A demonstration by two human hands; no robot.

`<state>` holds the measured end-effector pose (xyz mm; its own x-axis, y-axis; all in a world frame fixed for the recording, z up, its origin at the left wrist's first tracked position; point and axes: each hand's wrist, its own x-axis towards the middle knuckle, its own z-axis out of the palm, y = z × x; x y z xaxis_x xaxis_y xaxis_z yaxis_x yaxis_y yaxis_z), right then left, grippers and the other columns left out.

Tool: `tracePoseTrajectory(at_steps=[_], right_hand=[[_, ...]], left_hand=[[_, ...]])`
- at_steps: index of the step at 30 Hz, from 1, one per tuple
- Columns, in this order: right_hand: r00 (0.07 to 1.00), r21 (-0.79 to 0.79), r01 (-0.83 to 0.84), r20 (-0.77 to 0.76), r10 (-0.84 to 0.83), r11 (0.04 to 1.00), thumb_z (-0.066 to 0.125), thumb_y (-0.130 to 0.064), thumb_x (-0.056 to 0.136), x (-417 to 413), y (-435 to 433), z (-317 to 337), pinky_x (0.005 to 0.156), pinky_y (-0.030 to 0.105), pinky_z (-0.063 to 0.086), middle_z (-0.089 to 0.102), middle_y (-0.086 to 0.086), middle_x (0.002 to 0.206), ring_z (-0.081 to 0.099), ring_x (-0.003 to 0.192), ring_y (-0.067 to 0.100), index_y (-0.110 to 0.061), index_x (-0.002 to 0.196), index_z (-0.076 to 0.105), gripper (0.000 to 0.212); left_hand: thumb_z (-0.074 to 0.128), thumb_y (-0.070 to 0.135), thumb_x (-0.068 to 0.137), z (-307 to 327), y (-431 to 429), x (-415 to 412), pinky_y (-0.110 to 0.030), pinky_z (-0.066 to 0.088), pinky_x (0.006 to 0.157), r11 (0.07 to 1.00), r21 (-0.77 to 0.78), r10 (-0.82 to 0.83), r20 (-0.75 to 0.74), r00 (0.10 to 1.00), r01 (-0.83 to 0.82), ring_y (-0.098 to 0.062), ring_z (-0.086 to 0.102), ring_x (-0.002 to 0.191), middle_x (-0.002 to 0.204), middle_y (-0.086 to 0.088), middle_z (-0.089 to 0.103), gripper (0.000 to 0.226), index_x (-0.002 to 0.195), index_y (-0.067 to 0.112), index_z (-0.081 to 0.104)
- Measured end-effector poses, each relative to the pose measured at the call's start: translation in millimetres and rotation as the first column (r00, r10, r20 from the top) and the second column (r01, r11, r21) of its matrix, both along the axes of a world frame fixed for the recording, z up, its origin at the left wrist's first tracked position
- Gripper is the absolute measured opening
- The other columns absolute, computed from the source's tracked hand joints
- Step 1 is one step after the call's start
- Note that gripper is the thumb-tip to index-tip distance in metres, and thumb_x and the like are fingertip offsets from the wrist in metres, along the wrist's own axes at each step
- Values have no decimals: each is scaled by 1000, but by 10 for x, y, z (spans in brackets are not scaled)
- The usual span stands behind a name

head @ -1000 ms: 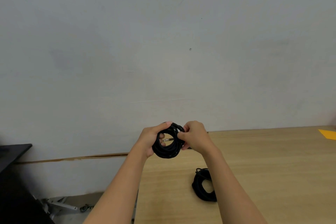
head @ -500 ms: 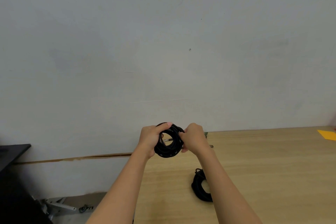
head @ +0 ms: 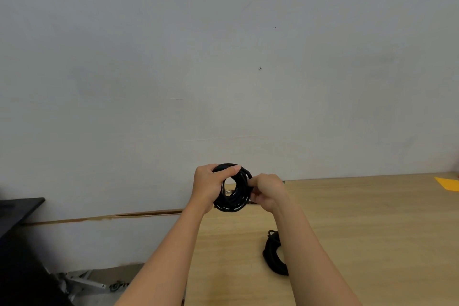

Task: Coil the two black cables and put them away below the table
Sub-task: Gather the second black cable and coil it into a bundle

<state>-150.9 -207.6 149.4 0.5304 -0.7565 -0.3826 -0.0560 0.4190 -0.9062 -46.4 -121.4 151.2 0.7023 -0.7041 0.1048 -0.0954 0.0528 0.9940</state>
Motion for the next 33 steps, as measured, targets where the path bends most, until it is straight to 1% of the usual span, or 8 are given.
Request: tracePoseTrajectory(at_steps=[4,9,15,21,24,27,30,33], right_hand=[[968,261,-89,249,22,961,45,2,78,-134,-25,79,47,27,47,60,18,81,56,59,26,7,91,58,20],[983,247,-159,130,130,956,54,-10,93,-46,-55,-18,44,19,38,61,8,63,48,58,14,-2,83,61,15],[968,294,-150,240,80,944,50,-2,95,-40,-111,-67,39,16,39,56,9,74,44,61,13,-1,84,58,14],[993,-10,99,72,-98,995,59,4,88,-115,-183,46,38,15,35,52,12,70,47,55,14,3,73,53,16],[987,-82,162,11,-161,983,60,6,87,-168,-227,88,34,15,30,52,12,67,45,53,14,1,70,52,19],[981,-150,186,-18,-191,971,61,2,87,-192,-200,111,40,19,31,51,11,62,43,51,14,0,67,51,23],[996,-365,-4,-83,-29,931,59,-6,91,-248,-141,101,51,22,35,52,8,61,43,53,14,-3,65,54,26],[951,-423,-306,-180,252,853,55,-8,93,-307,-97,82,53,21,41,56,3,65,52,60,13,-6,86,64,12]], left_hand=[[77,15,75,-4,80,79,-23,33,38,997,-76,-17,-124,992,8,-12,34,39,47,2,39,14,66,7,68],[76,10,76,30,116,32,-20,33,38,994,-76,-74,-19,997,72,-9,34,35,40,10,42,12,75,0,69],[76,11,75,24,123,78,-21,33,38,996,-72,-60,-32,998,58,-9,33,36,40,10,41,14,79,-1,70],[77,9,73,-85,133,67,-22,27,41,995,-13,-97,-174,980,96,-12,28,40,46,1,34,11,74,0,70],[76,6,74,-103,134,79,-22,26,41,991,20,-127,-219,968,134,-12,27,39,48,-1,33,13,64,4,67],[76,7,73,-92,131,104,-22,26,41,985,52,-151,-220,964,166,-12,28,39,49,-2,33,13,64,5,68],[78,12,72,-78,146,182,-22,27,40,982,79,-149,-221,964,170,-11,28,39,50,-1,35,17,60,8,67],[78,16,73,-70,186,259,-22,27,39,979,119,-144,-192,971,168,-11,28,40,51,0,36,19,61,9,65]])
